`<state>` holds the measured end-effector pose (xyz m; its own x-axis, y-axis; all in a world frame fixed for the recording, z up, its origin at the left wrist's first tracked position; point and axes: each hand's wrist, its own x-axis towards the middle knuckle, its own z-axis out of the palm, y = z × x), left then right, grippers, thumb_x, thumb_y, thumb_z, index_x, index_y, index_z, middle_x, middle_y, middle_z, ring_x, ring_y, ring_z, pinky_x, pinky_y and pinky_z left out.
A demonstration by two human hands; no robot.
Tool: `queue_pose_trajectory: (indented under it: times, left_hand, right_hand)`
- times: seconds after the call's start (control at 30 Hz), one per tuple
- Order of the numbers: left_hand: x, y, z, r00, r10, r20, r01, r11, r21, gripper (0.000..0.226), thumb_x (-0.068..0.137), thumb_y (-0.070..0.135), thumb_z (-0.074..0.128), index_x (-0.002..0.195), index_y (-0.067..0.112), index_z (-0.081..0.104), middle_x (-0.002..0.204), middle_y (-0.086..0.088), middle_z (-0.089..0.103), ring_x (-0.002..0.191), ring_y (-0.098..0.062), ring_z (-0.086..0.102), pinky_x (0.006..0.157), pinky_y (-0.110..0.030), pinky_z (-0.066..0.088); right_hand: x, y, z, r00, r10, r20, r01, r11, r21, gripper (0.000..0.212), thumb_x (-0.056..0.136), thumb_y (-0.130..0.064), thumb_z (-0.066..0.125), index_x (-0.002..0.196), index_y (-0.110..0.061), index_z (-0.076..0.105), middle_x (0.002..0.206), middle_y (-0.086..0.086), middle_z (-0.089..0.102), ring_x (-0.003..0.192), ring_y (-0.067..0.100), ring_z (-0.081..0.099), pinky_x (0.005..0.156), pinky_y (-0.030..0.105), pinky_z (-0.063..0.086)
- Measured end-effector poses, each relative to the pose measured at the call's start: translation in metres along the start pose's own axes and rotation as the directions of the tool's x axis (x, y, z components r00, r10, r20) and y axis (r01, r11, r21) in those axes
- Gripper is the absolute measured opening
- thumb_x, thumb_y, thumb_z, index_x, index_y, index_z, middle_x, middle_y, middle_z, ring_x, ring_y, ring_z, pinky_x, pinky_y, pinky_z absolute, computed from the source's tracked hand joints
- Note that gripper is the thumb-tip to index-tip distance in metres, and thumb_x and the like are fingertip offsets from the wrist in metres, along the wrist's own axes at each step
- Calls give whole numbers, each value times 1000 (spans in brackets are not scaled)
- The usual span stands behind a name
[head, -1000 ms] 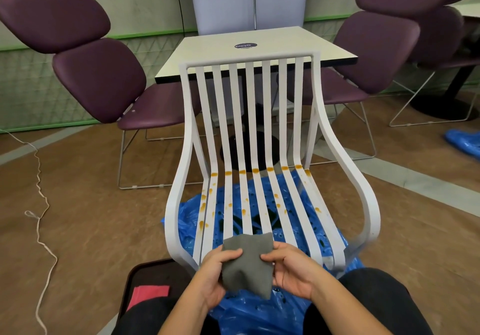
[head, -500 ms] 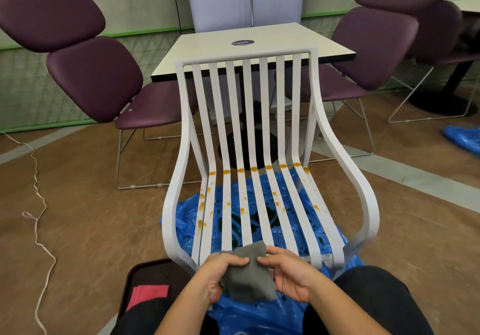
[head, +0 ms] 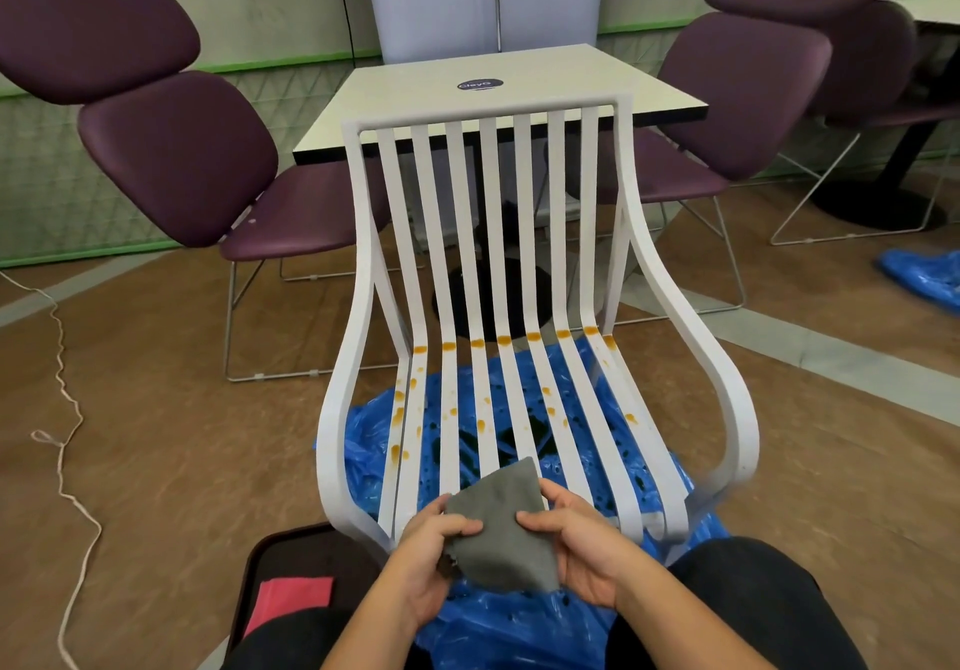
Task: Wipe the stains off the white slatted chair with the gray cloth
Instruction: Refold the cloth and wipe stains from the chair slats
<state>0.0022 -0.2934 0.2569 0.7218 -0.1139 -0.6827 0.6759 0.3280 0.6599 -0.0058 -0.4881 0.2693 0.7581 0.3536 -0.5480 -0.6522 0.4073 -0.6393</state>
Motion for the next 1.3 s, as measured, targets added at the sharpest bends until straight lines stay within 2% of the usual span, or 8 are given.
queue_pose_trajectory:
  times: [0.27,0.47,0.57,0.63,0.87,1.0,1.13,1.3]
  left_hand:
    - [-5,9,-8,976,-155,150,148,987,54,48,79,-6,72,127,-4,65,126,-25,66,111,-39,62,88,-44,50]
    - [-18,30,2,957,254,139,-261,965,34,72,74,-17,74,132,23,59,119,-11,71,109,-31,70,83,-46,59]
    - [-24,42,4,884,437,165,-460,875,151,80,80,-24,64,138,32,55,90,-13,73,90,-27,70,86,-45,58]
    - [-25,49,5,862,479,165,-505,836,213,82,80,-31,55,134,31,58,72,-12,67,77,-22,66,83,-43,60]
    - [-36,56,4,859,497,123,-511,837,193,65,76,-37,47,98,15,79,94,-3,75,96,-22,69,64,-30,60]
    - [-45,57,2,880,448,157,-470,870,147,50,80,-32,51,78,7,81,118,6,73,106,-9,70,78,-38,63]
    - [-49,57,-4,895,406,185,-432,894,124,39,86,-20,56,77,9,82,105,-14,75,103,-29,69,74,-38,61]
    - [-52,57,-11,898,390,206,-413,907,84,37,89,-18,48,72,2,75,92,-16,73,86,-28,68,60,-33,58]
  right_hand:
    - [7,-15,1,999,19,-48,-24,994,-103,38,93,9,54,131,1,56,120,28,67,113,41,66,101,55,51]
    - [0,-38,4,998,-53,35,57,989,-138,35,97,8,50,129,-3,59,121,25,67,112,40,67,95,56,55]
    - [-8,-50,13,982,-170,79,183,963,-199,27,98,10,46,101,-1,71,115,27,68,105,36,68,84,44,60]
    - [-9,-54,17,977,-213,32,213,937,-277,39,96,15,42,82,-4,73,113,28,67,101,35,67,80,41,60]
    - [-19,-57,24,965,-257,43,253,887,-386,41,95,17,40,81,1,76,110,21,71,105,34,67,76,35,58]
    - [-24,-60,25,966,-252,65,256,875,-410,44,93,19,41,75,0,76,107,20,72,106,34,67,77,34,59]
    - [-27,-65,29,968,-228,101,249,854,-458,40,93,16,45,77,-1,77,102,15,74,100,28,68,75,32,57]
    - [-24,-69,30,975,-149,164,211,857,-470,40,92,13,39,89,4,77,108,21,72,103,31,67,82,39,58]
